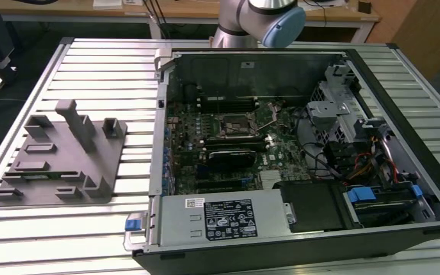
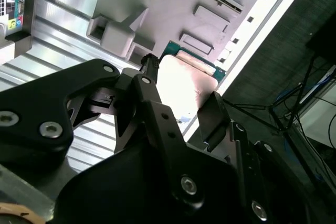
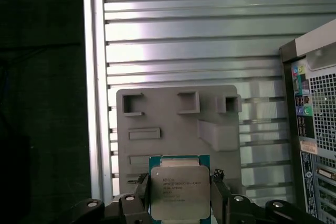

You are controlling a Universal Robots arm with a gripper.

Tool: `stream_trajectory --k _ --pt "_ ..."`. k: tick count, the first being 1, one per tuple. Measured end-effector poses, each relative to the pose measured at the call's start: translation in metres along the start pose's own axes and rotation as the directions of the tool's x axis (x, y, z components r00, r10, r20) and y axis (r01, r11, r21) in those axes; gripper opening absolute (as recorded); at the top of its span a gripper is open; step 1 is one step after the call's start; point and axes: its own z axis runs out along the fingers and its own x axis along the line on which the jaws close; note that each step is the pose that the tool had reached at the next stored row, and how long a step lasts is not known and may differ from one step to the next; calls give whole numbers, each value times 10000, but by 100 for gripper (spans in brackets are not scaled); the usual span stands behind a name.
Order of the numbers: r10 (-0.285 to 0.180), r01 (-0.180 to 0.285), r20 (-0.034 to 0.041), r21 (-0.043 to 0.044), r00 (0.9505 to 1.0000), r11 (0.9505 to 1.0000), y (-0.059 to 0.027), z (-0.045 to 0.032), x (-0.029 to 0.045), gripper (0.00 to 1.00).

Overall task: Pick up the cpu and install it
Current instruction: 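Pick up the cpu and move it towards the insertion slot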

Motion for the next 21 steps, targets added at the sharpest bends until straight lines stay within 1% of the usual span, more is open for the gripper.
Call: stream_trajectory --k 5,10,21 --pt "0 0 1 0 10000 10000 7 5 -100 55" --pt "0 0 0 0 10000 10000 16 10 -218 55" --pt "0 0 0 0 10000 10000 32 20 -425 55"
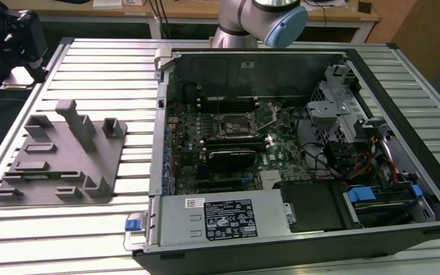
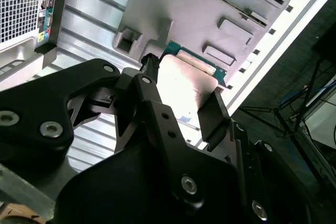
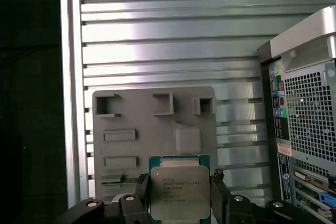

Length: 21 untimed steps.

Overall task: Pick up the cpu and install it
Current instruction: 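Pick up the cpu and move it towards the insertion slot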

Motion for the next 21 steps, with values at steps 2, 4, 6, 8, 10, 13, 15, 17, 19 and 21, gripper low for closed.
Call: stream_trajectory --k 2,4,6,8,10,13,15,17,19,21 --pt "-1 1 0 -1 10000 10000 2 2 -36 55" --pt "0 0 0 0 10000 10000 5 3 -64 55" --pt "1 -1 -1 1 10000 10000 7 4 -92 55" --pt "1 -1 0 0 10000 10000 9 6 -124 55" --pt "0 0 -1 0 10000 10000 12 7 -160 55" --pt "0 0 0 0 10000 10000 17 11 -222 55" --pt "0 0 0 0 10000 10000 19 12 -258 55" --pt "0 0 0 0 10000 10000 22 14 -294 55" --pt "-1 1 0 0 10000 10000 24 16 -328 55" --pt "0 0 0 0 10000 10000 27 17 -361 55"
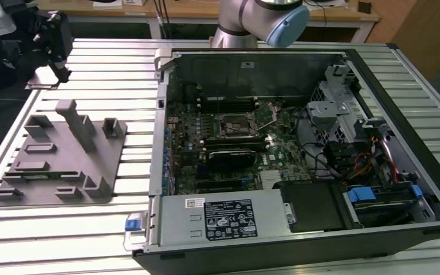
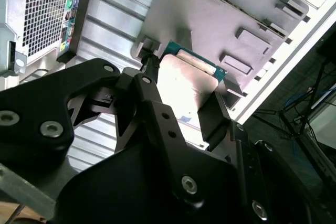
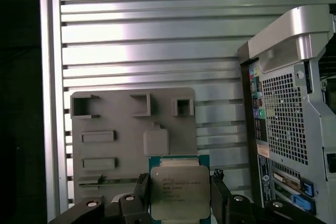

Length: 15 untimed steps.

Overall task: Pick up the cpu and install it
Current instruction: 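Pick up the cpu and move it towards the insertion slot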

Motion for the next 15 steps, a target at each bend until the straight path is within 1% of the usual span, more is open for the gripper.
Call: stream_trajectory --k 8,15 --pt "-1 1 0 0 10000 10000 11 7 -149 55" --pt "0 0 0 0 10000 10000 23 15 -310 55"
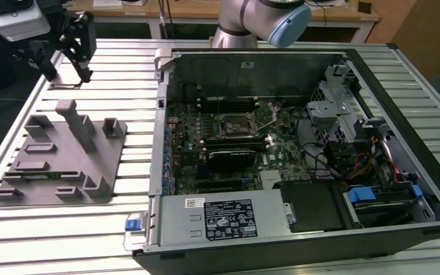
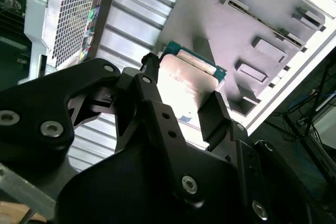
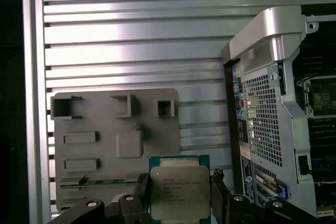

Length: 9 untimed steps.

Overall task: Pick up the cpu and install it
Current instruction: 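Pick up the cpu and move it towards the insertion slot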

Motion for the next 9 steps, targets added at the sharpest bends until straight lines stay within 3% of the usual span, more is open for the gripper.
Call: stream_trajectory --k 9 --pt "-1 1 0 0 10000 10000 16 10 -216 55"
